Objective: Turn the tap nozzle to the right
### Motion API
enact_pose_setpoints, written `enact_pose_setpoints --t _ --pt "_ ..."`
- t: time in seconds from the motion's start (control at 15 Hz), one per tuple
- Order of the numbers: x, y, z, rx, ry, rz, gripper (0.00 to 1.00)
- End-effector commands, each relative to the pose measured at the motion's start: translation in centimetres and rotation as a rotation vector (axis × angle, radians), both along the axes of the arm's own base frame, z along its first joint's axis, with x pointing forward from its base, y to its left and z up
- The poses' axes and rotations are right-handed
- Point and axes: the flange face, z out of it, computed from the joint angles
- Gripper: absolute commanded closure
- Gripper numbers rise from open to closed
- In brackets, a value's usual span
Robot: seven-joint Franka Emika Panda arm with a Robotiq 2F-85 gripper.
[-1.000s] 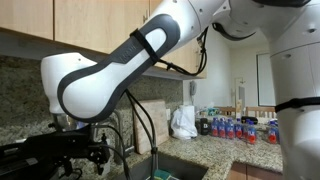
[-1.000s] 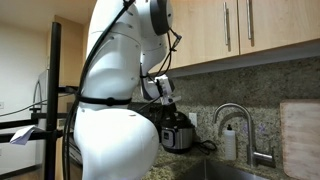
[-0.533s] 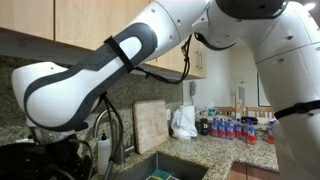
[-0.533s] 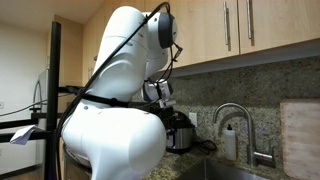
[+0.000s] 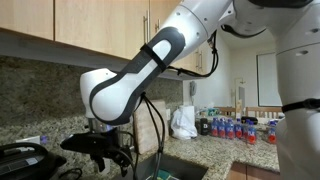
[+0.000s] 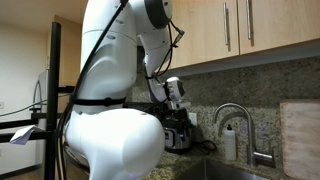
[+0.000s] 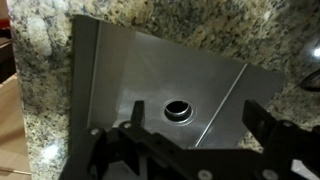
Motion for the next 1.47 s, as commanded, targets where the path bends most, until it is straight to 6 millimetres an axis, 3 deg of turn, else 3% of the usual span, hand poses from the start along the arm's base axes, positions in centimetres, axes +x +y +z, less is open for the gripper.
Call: enact_pose_setpoints --t 0.0,0.13,0.53,0.73,0.93,1.4 --pt "-0.3 0.0 0.2 -0.001 -0.002 0.005 0.00" --pt "-0.6 0.3 0.4 -0.001 -0.005 0.013 0.00" --pt "4.1 -3.4 1.7 -0.043 -0.105 -0.149 0.00" --pt "6.8 -3.9 2.6 -0.102 -0.151 -0.154 0.00" --pt "8.9 -2.9 2.6 -0.146 -0.131 -0.116 0.00" --pt "9.9 0.4 3.1 -0.219 -0.173 -0.099 0.00"
